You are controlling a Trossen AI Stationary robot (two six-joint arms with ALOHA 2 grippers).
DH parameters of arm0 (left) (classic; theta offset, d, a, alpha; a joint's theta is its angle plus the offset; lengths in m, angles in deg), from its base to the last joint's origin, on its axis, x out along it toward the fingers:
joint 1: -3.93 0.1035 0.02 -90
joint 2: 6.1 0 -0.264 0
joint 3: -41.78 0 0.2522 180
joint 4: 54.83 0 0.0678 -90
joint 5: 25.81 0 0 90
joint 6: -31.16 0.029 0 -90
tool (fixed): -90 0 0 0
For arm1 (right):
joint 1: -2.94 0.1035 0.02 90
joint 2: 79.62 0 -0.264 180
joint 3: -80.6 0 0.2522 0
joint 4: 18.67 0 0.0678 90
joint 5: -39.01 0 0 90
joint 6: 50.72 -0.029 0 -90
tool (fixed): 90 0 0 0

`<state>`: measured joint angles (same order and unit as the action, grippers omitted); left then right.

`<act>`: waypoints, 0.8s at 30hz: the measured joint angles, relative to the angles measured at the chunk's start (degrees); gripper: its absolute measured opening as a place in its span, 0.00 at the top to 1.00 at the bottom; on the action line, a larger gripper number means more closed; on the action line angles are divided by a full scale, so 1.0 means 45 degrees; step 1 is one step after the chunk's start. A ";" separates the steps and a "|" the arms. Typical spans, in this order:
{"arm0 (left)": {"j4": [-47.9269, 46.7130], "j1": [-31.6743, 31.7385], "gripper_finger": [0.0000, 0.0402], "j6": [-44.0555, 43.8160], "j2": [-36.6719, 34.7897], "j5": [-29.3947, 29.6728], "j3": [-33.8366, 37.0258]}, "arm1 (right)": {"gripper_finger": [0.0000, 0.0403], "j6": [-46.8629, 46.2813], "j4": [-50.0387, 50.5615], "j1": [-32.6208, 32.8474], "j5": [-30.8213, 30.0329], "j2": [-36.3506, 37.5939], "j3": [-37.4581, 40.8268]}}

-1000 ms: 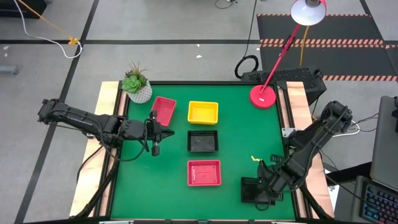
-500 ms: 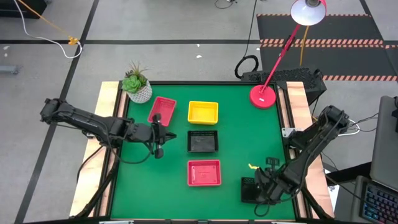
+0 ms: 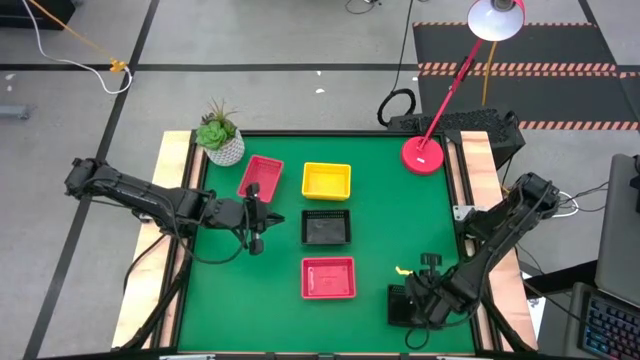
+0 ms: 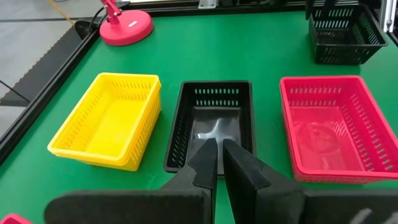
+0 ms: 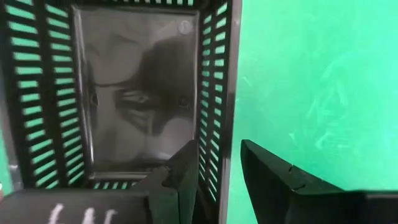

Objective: Stack baskets by color
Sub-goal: Stack the bottom black basket on the top black baskets

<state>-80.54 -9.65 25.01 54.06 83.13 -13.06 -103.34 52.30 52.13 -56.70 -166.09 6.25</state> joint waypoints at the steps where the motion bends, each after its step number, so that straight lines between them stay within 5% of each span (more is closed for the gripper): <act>1: 0.0009 0.0000 0.94 0.0001 0.0000 0.0000 0.0000 | 0.71 -0.0015 -0.0224 -0.0004 0.0111 0.0000 0.0180; 17: 0.0059 0.0000 0.94 0.0063 0.0000 0.0000 0.0000 | 0.71 -0.0044 -0.1037 -0.0097 0.0660 0.0019 0.1212; 24: 0.0059 0.0000 0.94 0.0092 0.0000 0.0000 0.0000 | 0.81 0.0059 -0.1035 -0.0097 0.0669 0.0048 0.1212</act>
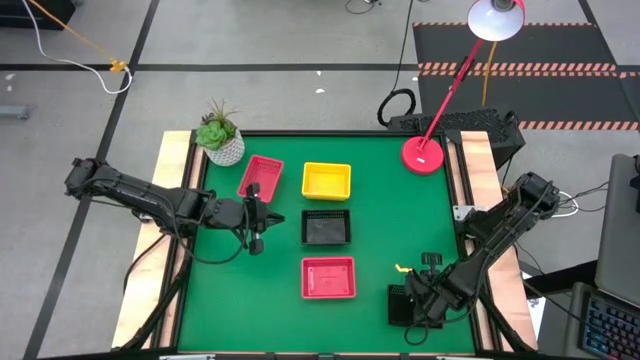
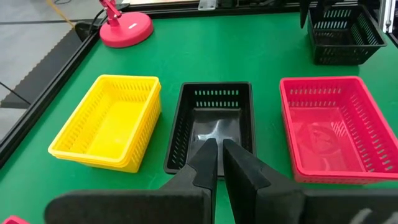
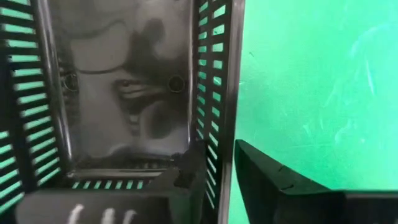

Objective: Stack baskets by color
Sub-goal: Stack the bottom black basket on the top black baskets

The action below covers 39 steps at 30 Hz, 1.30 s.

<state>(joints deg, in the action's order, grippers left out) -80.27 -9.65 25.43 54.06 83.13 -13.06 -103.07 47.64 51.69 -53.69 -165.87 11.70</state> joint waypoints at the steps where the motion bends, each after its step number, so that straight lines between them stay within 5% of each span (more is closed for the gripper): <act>1: 0.0004 0.0000 0.94 0.0000 0.0000 0.0000 0.0000 | 0.83 0.0026 0.0000 0.0000 0.0004 0.0043 0.0000; 9: 0.0004 0.0000 0.94 0.0000 0.0000 0.0003 0.0000 | 0.98 0.0033 -0.0010 -0.0135 0.0005 0.0848 0.0000; 31: -0.0001 0.0000 0.94 0.0121 0.0000 0.0005 0.0000 | 0.99 0.0116 0.0138 -0.2643 0.1938 0.3757 -0.0302; 39: -0.0001 0.0000 0.94 0.0131 0.0000 0.0005 0.0000 | 0.99 0.0722 0.2386 -0.3839 0.1961 0.3907 -0.1874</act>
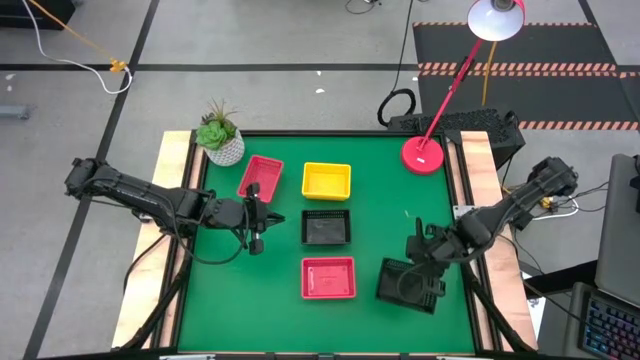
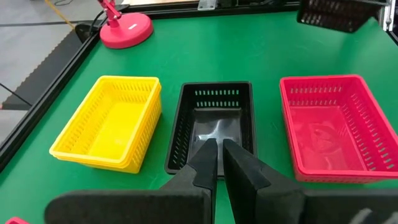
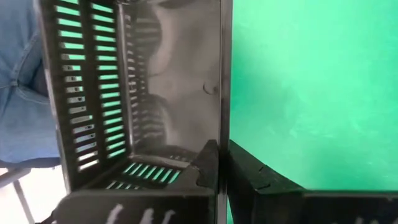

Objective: Stack baskets by color
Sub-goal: Stack the bottom black basket on the top black baskets

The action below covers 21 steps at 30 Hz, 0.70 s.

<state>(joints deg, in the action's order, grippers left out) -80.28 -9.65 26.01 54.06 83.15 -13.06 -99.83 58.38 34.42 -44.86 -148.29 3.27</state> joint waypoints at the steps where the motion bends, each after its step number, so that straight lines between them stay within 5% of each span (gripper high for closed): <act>1: -0.0004 0.0001 0.94 -0.0003 0.0000 0.0000 0.0000 | 0.99 0.0150 0.0254 -0.0137 -0.0003 -0.0002 -0.0224; 21: -0.0005 0.0004 0.94 0.0001 0.0000 0.0000 0.0000 | 0.98 0.4053 0.3891 -0.3420 0.0341 -0.0261 -0.3876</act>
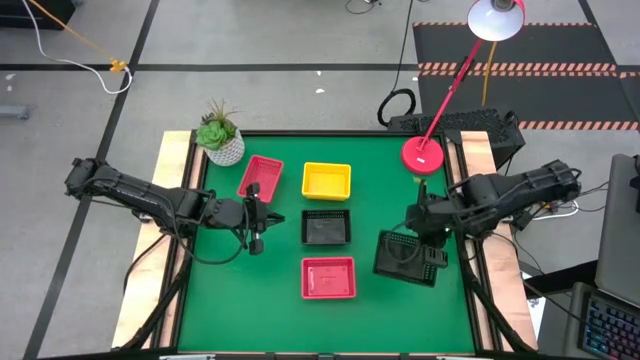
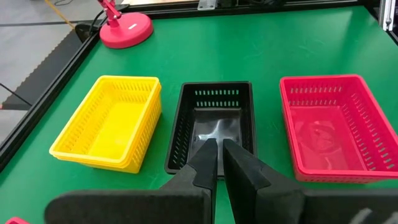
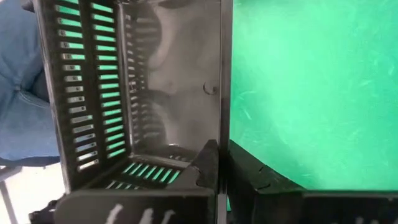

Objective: Stack baskets by color
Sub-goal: Stack the bottom black basket on the top black baskets

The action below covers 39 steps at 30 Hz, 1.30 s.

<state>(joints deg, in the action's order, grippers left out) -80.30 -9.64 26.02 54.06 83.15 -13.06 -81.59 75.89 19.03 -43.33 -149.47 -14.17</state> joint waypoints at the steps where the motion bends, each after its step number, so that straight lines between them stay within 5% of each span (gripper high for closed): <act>1: 0.0005 0.0001 0.94 0.0000 0.0000 0.0000 0.0000 | 0.98 0.0238 0.0046 -0.0151 -0.0003 -0.0080 -0.0067; 17: 0.0003 -0.0002 0.94 -0.0024 0.0000 0.0000 0.0000 | 0.98 0.5274 -0.1690 -0.3237 -0.0019 -0.2612 -0.0372; 39: -0.0010 0.0001 0.94 -0.0073 0.0000 0.0000 -0.0005 | 0.98 0.9603 -0.2272 -0.5181 -0.0355 -0.7392 -0.5601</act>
<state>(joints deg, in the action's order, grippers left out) -80.34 -9.63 25.69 54.06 83.15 -13.08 -38.38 65.67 -4.29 -44.92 -182.73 -39.38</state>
